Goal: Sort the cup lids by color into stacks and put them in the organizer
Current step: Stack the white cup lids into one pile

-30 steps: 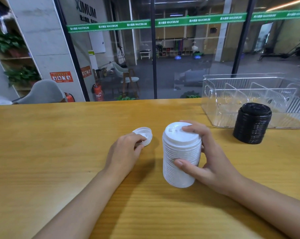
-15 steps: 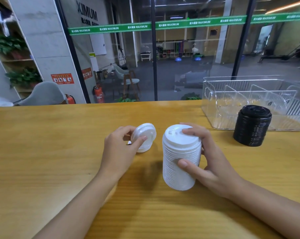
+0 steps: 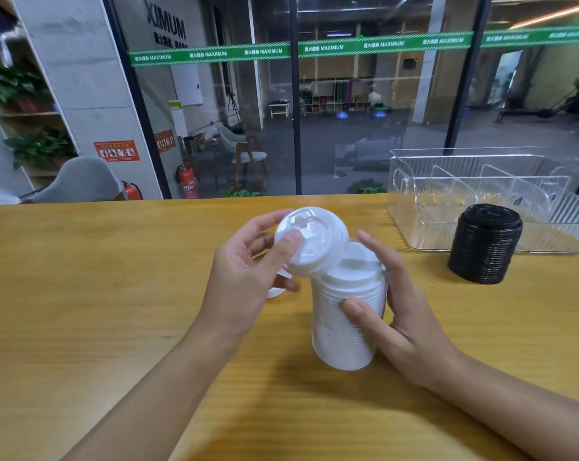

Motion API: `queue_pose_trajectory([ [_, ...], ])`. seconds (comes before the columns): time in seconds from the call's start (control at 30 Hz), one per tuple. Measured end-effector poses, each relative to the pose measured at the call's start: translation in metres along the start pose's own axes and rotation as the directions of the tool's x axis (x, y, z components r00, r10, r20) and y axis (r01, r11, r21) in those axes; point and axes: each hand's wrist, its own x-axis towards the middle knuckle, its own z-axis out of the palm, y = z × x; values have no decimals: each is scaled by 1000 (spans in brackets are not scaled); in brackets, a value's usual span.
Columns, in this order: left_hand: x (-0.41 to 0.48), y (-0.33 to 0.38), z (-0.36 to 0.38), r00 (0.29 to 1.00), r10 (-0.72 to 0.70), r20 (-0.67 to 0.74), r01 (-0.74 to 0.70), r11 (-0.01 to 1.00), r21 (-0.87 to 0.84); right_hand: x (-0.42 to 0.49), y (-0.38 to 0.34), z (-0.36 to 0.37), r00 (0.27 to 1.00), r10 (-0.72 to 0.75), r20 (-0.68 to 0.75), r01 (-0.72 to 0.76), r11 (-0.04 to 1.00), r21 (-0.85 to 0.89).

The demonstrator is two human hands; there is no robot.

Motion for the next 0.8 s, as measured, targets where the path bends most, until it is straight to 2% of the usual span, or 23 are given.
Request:
queue_pose_trajectory([
  [0.1,-5,-4,10,998,66,2,-65,989,133,0,4,0,999,-43,7,43,999,-24],
  [0.37,-10,-11,16,996,80,33,-86,946,312,0,5,1,998,-61,-11,61,998,-19],
  [0.43,-9,-11,12,995,60,78,-85,927,366,0,5,1,998,-66,-11,66,998,-22],
  [0.53,-6,-9,4,958,-41,282,-45,955,293,-1,6,0,998,-61,2,61,998,-12],
  [0.6,-6,-7,0,924,-60,377,-25,976,215,-1,6,0,999,-51,8,51,999,7],
  [0.67,-5,-5,0,929,-33,367,-32,985,171,-2,6,0,999,-39,6,39,999,11],
  [0.8,-5,-8,9,974,11,227,-55,981,186,-2,3,2,999,-35,3,35,999,-8],
])
